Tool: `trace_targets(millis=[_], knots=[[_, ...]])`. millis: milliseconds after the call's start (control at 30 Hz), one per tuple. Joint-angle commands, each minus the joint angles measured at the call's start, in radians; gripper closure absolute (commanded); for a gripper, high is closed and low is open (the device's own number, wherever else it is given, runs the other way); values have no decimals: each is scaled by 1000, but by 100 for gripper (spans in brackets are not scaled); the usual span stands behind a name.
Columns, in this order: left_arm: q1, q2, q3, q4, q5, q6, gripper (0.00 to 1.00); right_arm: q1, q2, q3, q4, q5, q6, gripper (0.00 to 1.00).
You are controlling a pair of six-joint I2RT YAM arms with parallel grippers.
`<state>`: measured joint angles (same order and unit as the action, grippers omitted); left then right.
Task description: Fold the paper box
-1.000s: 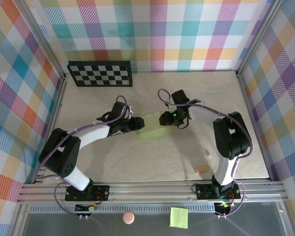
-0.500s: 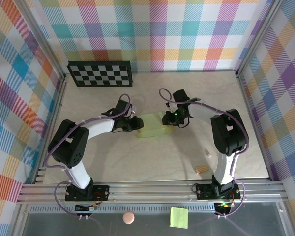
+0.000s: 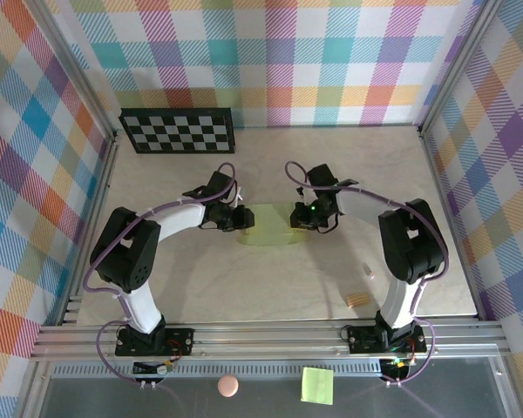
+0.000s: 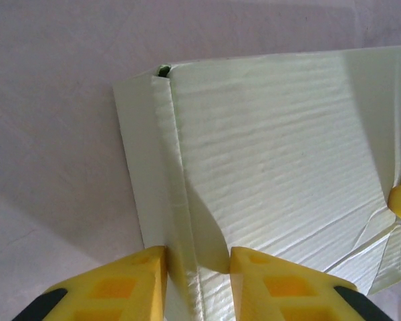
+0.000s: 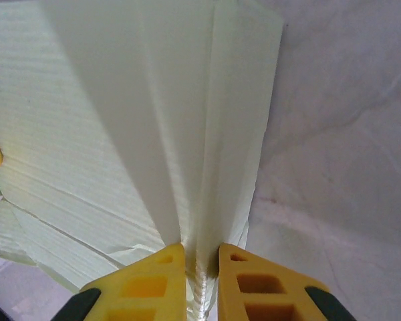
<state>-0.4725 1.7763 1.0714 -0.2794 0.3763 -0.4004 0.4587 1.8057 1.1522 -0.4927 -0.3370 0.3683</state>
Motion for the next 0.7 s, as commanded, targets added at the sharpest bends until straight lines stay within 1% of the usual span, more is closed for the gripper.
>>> trace_targets(millis=[0, 100, 167, 200, 233, 300, 367, 567, 667], knots=[[-26, -42, -25, -78, 90, 19, 69, 45, -34, -28, -21, -33, 21, 83], [-29, -83, -72, -75, 102, 9, 67, 49, -60, -41, -37, -42, 16, 80], [-29, -109, -94, -76, 87, 20, 63, 51, -75, -47, -42, -32, 6, 76], [-29, -121, -95, -92, 64, 42, 60, 51, -84, -49, -46, -15, 1, 73], [-28, -129, -86, -115, 40, 69, 57, 48, -90, -48, -51, -1, -7, 69], [-23, -139, -54, -166, -1, 126, 56, 47, -102, -41, -58, 16, -27, 63], [-20, -141, -12, -210, -24, 194, 55, 46, -112, -32, -62, 28, -50, 58], [-18, -86, 139, -321, -50, 410, 53, 31, -151, 0, -89, 69, -127, 53], [-18, -39, 219, -354, -32, 503, 53, 10, -175, 7, -95, 89, -147, 52]])
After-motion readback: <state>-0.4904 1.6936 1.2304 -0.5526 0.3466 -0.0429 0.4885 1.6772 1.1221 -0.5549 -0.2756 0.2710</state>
